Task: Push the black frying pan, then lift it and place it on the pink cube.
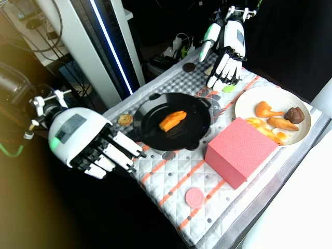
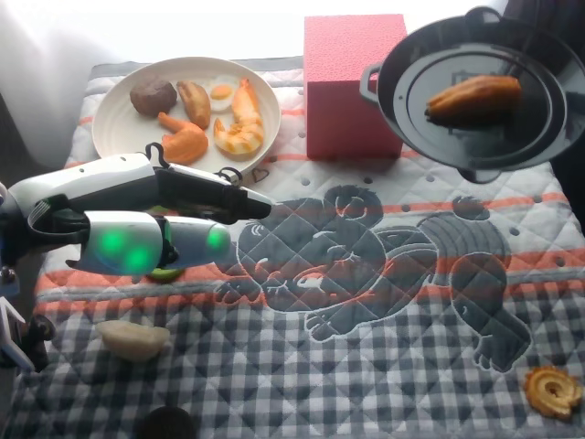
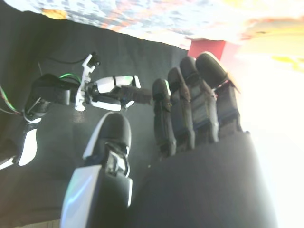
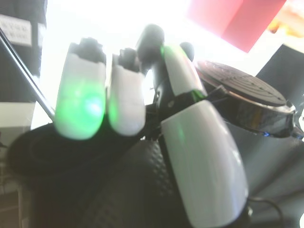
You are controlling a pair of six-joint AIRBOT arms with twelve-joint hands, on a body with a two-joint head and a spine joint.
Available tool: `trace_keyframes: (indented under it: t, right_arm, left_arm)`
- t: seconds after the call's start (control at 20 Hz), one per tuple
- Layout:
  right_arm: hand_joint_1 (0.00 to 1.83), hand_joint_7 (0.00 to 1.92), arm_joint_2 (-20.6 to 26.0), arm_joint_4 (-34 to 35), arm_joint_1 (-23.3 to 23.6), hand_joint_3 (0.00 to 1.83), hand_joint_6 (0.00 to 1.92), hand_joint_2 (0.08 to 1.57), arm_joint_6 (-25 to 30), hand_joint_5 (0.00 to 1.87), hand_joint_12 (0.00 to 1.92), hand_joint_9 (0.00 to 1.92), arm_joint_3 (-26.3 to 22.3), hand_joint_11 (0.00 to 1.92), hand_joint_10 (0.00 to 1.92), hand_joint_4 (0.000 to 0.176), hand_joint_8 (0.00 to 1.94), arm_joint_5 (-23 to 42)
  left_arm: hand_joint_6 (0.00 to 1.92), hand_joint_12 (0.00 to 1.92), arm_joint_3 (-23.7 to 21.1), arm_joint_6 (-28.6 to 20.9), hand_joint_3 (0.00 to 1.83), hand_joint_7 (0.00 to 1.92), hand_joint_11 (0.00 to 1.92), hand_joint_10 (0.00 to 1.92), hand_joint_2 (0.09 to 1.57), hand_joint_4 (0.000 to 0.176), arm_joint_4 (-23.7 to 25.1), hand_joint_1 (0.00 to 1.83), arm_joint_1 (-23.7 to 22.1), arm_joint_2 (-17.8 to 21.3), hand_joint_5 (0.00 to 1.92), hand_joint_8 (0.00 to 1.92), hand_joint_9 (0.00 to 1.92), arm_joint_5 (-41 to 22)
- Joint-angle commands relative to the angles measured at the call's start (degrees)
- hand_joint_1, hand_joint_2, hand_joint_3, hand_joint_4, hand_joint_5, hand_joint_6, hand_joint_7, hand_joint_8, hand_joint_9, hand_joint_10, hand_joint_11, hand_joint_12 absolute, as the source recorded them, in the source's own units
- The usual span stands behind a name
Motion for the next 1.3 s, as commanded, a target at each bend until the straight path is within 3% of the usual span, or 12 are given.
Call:
trace_keyframes:
  t: [0.0,0.25,0.3,0.45,0.65,0.7,0.75,0.8,0.85,1.0,1.05,1.25]
  right_arm:
    - [1.32,1.38,0.6,-1.06,1.25,0.0,1.92,1.33,0.23,1.12,1.92,1.56,0.56,1.6,1.92,0.0,1.94,6.08]
    - [1.44,1.45,-1.56,-2.03,7.95,0.0,1.92,1.29,0.21,1.25,1.92,1.6,4.81,1.64,1.92,0.0,1.94,-1.24]
    - [1.42,1.46,-3.16,-2.38,11.18,0.0,1.92,1.3,0.1,1.24,1.92,1.6,6.97,1.63,1.92,0.0,1.94,-4.79]
    - [1.39,1.44,-5.72,-2.45,14.82,0.0,1.92,1.3,0.1,1.23,1.92,1.58,10.25,1.62,1.92,0.0,1.94,-9.1]
    - [1.33,1.43,-10.27,-2.42,20.6,0.0,1.92,1.32,-2.1,1.21,1.92,1.57,15.8,1.61,1.92,0.0,1.94,-16.68]
    - [1.47,1.42,-11.58,-2.4,22.26,0.0,1.92,1.28,-3.58,1.2,1.92,1.55,17.12,1.58,1.92,0.0,1.94,-18.76]
    - [1.46,1.42,-12.79,-2.4,23.71,0.0,1.92,1.28,-4.59,1.2,1.92,1.54,18.54,1.56,1.92,0.0,1.94,-20.95]
    - [1.46,1.42,-13.49,-2.4,24.6,0.0,1.92,1.28,-5.2,1.2,1.92,1.54,19.26,1.56,1.92,0.0,1.94,-21.97]
    - [1.48,1.43,-14.43,-2.37,25.39,0.0,1.92,1.27,-5.43,1.22,1.92,1.52,20.39,1.53,1.92,0.0,1.94,-23.11]
    - [1.49,1.45,-16.06,-2.07,26.28,0.0,1.92,1.26,-5.44,1.24,1.92,1.56,22.48,1.6,1.92,0.0,1.94,-24.86]
    - [1.47,1.41,-16.43,-1.84,26.33,0.0,1.92,1.27,-5.44,1.21,1.92,1.56,22.92,1.61,1.92,0.0,1.94,-25.13]
    - [1.42,1.48,-18.65,-1.47,26.72,0.0,1.92,1.29,-5.44,1.26,1.92,1.62,25.42,1.66,1.92,0.0,1.94,-27.01]
  left_arm:
    - [0.01,1.46,-0.15,-0.16,0.0,0.44,0.0,0.48,1.35,0.0,-1.46,0.41,-0.38,0.36,0.52,0.01,0.27,-6.71]
    - [0.0,1.41,-0.19,-0.16,0.0,0.41,0.0,0.54,1.35,0.0,-1.46,0.37,-0.22,0.34,0.49,0.0,0.22,-6.85]
    - [0.0,1.41,-0.21,-0.16,0.0,0.42,0.0,0.44,1.35,0.0,-1.46,0.36,-0.17,0.37,0.49,0.0,0.26,-6.9]
    - [0.0,1.37,-0.21,-0.16,0.0,0.41,0.0,0.41,1.34,0.0,-1.45,0.39,-0.16,0.39,0.46,0.0,0.27,-7.11]
    - [0.01,1.48,-0.2,-0.15,0.0,0.47,0.0,0.45,1.35,0.0,-1.17,0.36,-0.16,0.4,0.5,0.01,0.3,-7.38]
    - [0.02,1.49,-0.2,-0.15,0.0,0.47,0.0,0.47,1.33,0.0,-1.1,0.45,-0.18,0.4,0.52,0.01,0.3,-7.53]
    - [0.02,1.5,-0.24,-0.15,0.0,0.48,0.0,0.48,1.33,0.0,-0.77,0.41,-0.24,0.48,0.52,0.01,0.32,-7.71]
    - [0.02,1.5,-0.28,-0.15,0.0,0.48,0.0,0.48,1.33,0.0,-0.6,0.41,-0.36,0.5,0.52,0.01,0.32,-7.73]
    - [0.0,1.29,-0.34,-0.16,0.0,0.39,0.0,0.38,1.36,0.0,-0.24,0.38,-0.57,0.52,0.47,0.0,0.26,-7.83]
    - [0.01,1.27,-0.42,-0.19,0.0,0.4,0.0,0.35,1.35,0.0,0.61,0.38,-1.14,0.5,0.47,0.0,0.27,-8.08]
    - [0.01,1.37,-0.42,-0.2,0.0,0.44,0.0,0.36,1.34,0.0,0.64,0.43,-1.19,0.5,0.5,0.02,0.31,-8.2]
    - [0.01,1.29,-0.38,-0.21,0.0,0.43,0.0,0.31,1.34,0.0,0.66,0.44,-1.2,0.47,0.49,0.01,0.31,-8.68]
